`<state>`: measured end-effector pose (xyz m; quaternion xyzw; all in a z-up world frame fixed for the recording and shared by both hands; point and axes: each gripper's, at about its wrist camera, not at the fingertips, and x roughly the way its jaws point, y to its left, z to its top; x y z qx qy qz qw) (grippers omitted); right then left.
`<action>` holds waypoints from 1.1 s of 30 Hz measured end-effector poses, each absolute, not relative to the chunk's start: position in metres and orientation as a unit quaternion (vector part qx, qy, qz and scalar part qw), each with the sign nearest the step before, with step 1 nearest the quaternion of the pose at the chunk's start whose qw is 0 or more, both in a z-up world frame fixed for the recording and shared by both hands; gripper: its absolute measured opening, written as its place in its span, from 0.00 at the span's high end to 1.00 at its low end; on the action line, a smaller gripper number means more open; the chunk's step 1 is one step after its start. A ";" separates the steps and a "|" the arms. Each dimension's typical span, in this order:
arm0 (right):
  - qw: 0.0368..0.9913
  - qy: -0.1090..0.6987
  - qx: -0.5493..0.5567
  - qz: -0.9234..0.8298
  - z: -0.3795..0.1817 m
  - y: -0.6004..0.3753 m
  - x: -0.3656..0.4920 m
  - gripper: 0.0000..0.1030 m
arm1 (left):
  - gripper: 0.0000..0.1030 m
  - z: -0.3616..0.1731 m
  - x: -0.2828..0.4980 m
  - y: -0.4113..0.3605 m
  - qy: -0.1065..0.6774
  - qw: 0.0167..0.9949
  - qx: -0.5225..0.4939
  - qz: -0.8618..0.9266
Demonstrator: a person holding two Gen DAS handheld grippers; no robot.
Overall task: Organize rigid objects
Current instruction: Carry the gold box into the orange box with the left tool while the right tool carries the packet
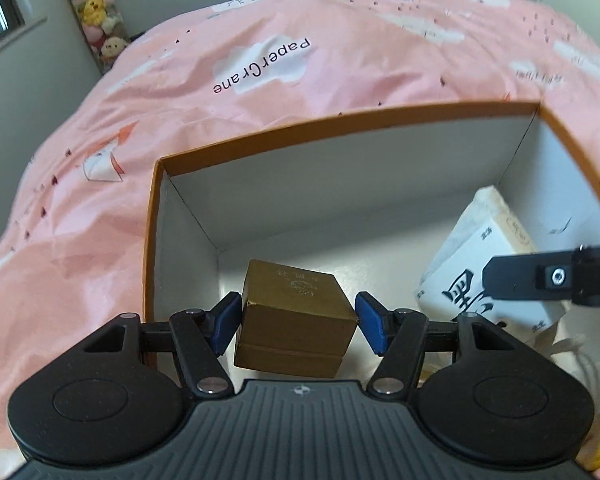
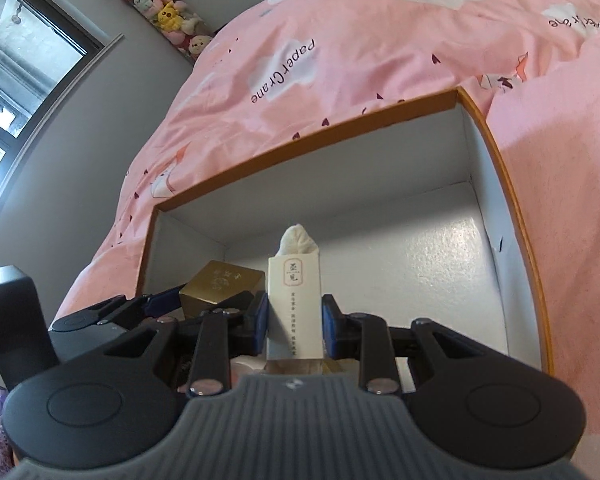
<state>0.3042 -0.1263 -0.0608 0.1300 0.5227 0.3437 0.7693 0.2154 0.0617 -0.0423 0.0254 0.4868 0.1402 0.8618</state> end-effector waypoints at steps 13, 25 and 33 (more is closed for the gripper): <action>0.767 0.531 0.127 0.337 -0.072 -0.127 0.304 0.74 | 0.29 -0.034 0.219 0.074 0.527 0.843 0.004 0.108; 0.769 0.526 0.105 0.348 -0.070 -0.091 0.302 0.74 | 0.52 0.027 0.170 0.119 0.426 0.890 -0.099 0.129; 0.774 0.525 0.058 0.350 -0.073 -0.048 0.294 0.74 | 0.72 0.003 0.155 0.150 0.469 0.860 -0.158 0.127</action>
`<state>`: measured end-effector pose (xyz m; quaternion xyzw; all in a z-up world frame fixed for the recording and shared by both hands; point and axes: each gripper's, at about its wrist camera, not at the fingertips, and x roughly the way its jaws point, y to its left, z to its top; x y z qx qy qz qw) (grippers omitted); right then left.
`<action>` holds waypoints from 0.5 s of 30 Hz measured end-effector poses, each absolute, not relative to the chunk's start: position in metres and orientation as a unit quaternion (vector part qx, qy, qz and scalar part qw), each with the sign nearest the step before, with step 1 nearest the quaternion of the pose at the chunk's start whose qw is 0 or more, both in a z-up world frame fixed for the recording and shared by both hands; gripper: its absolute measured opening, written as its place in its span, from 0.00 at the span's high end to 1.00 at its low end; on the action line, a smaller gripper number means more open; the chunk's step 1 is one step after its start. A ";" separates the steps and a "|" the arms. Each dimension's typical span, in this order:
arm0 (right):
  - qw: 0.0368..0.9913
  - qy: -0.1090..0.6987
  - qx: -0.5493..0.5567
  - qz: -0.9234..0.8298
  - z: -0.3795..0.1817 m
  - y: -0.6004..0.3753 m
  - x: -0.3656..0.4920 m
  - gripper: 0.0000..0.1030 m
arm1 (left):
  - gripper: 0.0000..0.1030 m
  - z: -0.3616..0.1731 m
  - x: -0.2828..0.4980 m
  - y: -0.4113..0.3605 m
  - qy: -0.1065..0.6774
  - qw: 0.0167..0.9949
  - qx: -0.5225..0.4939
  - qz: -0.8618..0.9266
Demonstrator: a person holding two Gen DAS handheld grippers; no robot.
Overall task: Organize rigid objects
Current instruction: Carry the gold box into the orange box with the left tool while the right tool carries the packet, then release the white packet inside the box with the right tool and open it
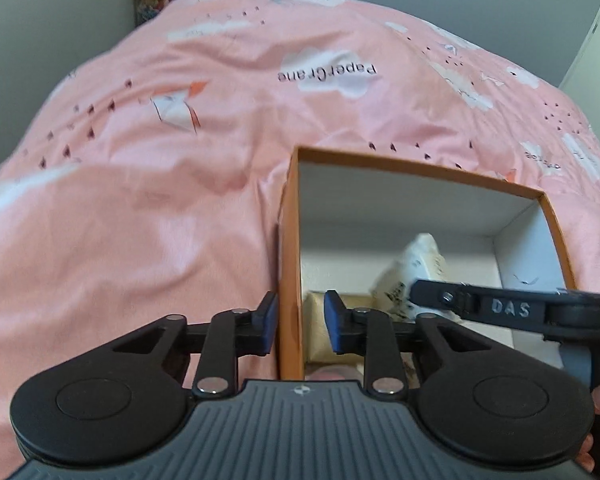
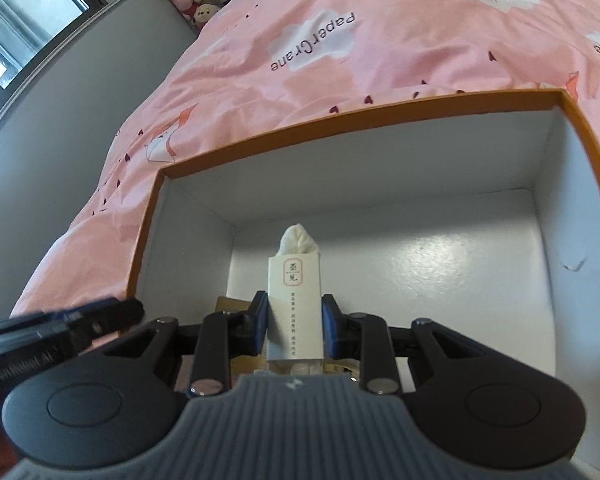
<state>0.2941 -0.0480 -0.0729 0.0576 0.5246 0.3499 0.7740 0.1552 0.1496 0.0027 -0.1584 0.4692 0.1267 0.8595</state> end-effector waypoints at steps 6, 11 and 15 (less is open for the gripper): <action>0.758 0.542 0.073 0.356 -0.080 -0.036 0.291 0.74 | 0.78 -0.004 0.148 0.157 0.465 0.857 -0.192 0.111; 0.753 0.552 0.084 0.350 -0.084 -0.037 0.298 0.74 | 0.79 -0.004 0.149 0.158 0.465 0.856 -0.198 0.108; 0.758 0.546 0.109 0.339 -0.080 -0.042 0.313 0.74 | 0.78 -0.005 0.152 0.158 0.465 0.855 -0.200 0.114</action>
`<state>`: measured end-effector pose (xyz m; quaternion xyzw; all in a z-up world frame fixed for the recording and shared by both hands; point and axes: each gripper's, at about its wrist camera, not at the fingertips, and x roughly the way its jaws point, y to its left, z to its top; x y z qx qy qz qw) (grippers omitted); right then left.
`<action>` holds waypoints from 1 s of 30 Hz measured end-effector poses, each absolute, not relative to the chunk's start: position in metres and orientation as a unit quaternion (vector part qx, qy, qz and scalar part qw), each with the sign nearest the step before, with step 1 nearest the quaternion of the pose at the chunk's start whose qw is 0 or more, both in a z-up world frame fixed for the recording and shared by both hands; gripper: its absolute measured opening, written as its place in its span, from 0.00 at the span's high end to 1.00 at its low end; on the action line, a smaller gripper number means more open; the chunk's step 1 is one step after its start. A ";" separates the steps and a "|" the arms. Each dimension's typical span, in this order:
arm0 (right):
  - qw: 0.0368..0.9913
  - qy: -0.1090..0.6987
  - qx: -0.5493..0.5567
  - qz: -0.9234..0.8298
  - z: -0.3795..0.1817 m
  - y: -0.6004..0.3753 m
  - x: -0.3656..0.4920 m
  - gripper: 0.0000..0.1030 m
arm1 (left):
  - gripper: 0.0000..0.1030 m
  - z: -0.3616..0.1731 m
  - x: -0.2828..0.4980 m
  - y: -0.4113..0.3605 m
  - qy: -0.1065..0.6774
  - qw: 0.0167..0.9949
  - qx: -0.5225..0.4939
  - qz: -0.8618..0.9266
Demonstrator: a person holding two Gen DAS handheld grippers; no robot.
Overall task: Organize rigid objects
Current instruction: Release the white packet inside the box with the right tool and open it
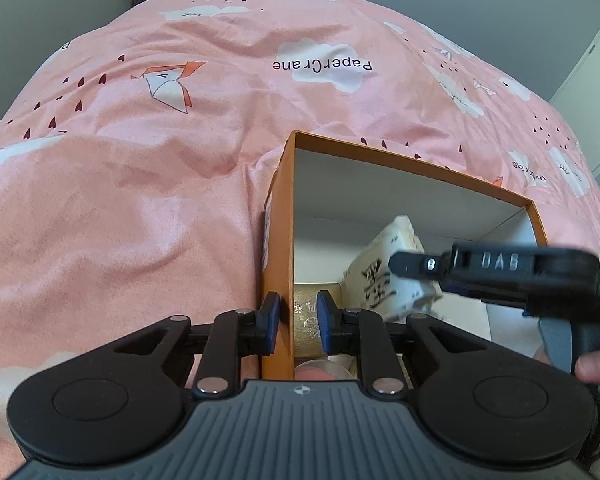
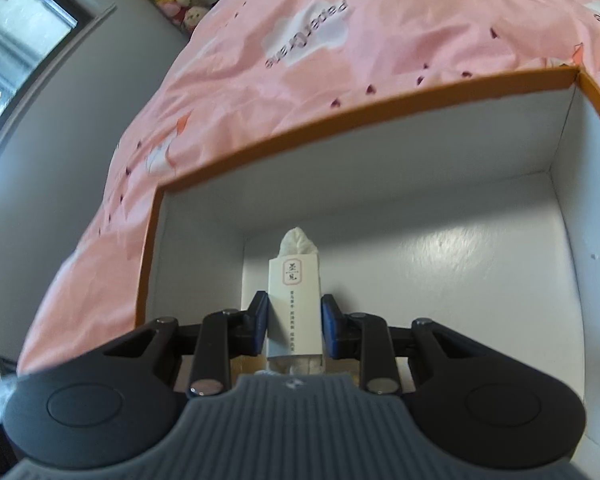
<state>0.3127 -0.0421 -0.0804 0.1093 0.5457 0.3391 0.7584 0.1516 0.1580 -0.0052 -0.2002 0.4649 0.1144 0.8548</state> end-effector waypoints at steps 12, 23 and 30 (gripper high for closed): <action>0.778 0.523 0.119 0.326 -0.084 -0.003 0.334 0.74 | 0.85 -0.007 0.159 0.163 0.464 0.853 -0.204 0.123; 0.741 0.554 0.166 0.343 -0.106 0.006 0.347 0.74 | 0.85 -0.009 0.160 0.167 0.465 0.852 -0.209 0.121; 0.709 0.583 0.230 0.324 -0.127 0.003 0.356 0.67 | 0.85 -0.009 0.160 0.166 0.467 0.851 -0.208 0.122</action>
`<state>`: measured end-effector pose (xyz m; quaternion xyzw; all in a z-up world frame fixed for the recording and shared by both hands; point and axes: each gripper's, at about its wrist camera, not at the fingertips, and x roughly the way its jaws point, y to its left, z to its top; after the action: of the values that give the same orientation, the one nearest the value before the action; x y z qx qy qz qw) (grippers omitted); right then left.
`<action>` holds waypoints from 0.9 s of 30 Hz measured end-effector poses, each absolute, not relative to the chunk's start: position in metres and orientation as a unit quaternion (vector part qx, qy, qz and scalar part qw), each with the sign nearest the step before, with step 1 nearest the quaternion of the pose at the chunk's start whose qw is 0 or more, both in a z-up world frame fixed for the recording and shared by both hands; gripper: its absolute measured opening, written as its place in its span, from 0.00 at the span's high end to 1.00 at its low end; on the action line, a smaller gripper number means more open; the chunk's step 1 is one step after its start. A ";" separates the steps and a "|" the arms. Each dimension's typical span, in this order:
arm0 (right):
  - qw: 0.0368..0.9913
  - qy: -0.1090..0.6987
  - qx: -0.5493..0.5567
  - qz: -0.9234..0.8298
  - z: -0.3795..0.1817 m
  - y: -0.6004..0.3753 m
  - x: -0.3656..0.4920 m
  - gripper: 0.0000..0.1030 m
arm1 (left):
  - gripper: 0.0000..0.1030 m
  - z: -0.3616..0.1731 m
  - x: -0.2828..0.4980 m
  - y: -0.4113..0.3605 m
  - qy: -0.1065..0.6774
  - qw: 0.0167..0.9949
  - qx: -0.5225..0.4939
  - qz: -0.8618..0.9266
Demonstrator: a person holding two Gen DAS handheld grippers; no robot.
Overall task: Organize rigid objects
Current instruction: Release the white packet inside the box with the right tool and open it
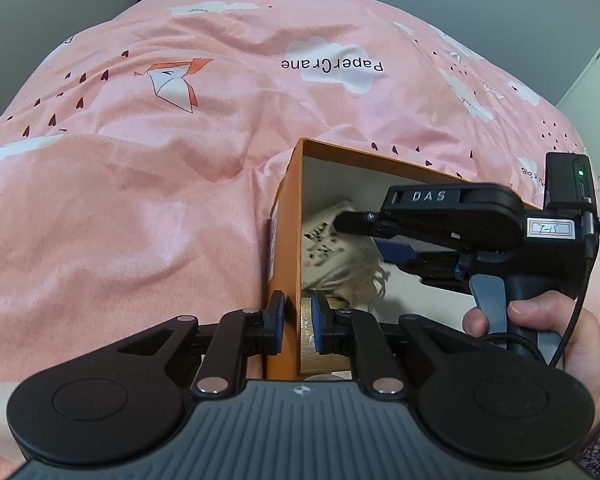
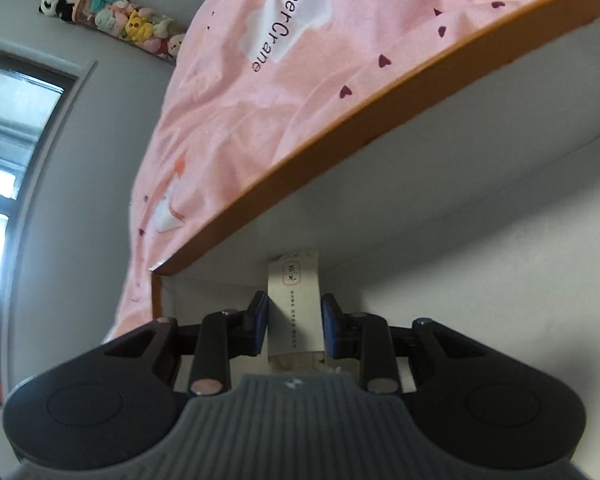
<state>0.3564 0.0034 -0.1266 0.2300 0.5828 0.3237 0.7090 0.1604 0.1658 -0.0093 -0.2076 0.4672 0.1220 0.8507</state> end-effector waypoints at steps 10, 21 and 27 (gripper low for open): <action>0.758 0.564 0.076 0.318 -0.105 0.017 0.346 0.63 | 0.86 -0.007 0.162 0.161 0.467 0.854 -0.191 0.127; 0.745 0.585 0.090 0.306 -0.119 0.020 0.342 0.63 | 0.86 -0.006 0.162 0.158 0.467 0.856 -0.182 0.128; 0.739 0.587 0.108 0.313 -0.122 0.023 0.341 0.63 | 0.86 -0.005 0.161 0.158 0.467 0.855 -0.183 0.129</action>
<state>0.3414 0.0230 -0.1217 0.1082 0.5870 0.3128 0.7388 0.1606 0.1585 -0.0053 -0.1830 0.4673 0.1288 0.8553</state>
